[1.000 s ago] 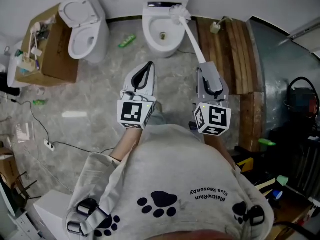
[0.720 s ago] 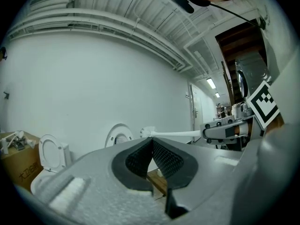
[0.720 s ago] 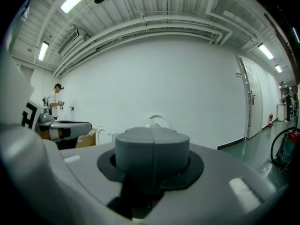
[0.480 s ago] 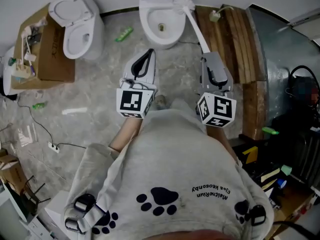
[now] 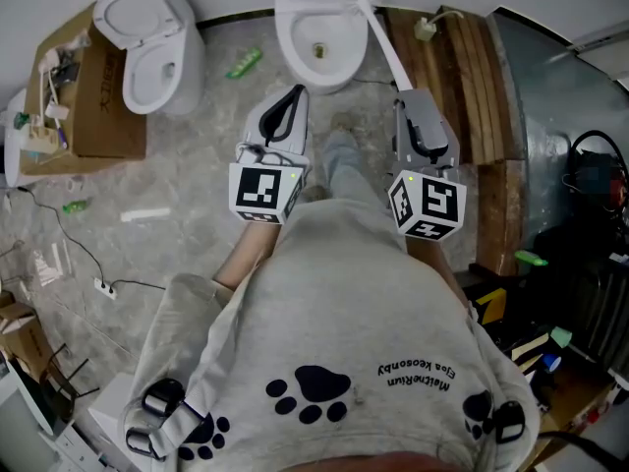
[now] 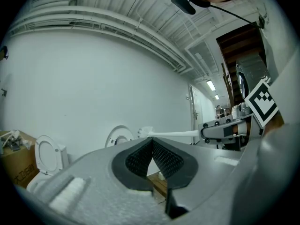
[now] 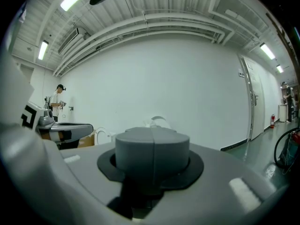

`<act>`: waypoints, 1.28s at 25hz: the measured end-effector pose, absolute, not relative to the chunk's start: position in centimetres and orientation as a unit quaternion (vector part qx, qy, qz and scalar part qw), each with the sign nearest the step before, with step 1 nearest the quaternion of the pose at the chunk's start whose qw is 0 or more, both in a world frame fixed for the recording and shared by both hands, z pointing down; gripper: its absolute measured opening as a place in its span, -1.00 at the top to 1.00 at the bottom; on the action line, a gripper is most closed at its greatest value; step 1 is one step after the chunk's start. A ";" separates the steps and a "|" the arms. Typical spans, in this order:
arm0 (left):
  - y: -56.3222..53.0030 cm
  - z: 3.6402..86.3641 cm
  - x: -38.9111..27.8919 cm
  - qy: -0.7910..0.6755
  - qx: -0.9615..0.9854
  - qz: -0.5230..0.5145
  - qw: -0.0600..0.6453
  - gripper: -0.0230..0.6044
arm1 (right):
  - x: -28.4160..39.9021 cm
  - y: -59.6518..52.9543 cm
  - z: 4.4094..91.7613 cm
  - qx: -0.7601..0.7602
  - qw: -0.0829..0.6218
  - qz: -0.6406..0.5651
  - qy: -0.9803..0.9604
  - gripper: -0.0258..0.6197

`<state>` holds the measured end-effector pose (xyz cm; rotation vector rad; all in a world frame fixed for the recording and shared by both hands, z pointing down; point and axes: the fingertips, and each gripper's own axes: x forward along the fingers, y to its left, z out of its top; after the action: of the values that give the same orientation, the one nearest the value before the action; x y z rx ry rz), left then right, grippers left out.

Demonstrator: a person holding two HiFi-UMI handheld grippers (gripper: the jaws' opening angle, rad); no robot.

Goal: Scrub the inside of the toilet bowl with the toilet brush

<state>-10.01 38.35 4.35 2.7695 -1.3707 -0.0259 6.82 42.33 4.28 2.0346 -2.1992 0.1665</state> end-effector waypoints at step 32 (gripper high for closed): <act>6.7 9.5 -1.8 -0.504 0.861 0.040 0.059 0.93 | 13.7 9.0 10.2 0.590 0.123 0.105 -0.791 0.45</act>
<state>-1.76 6.67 9.50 2.6079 -1.5265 0.1224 13.72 9.05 10.24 1.7203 -2.3081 0.3065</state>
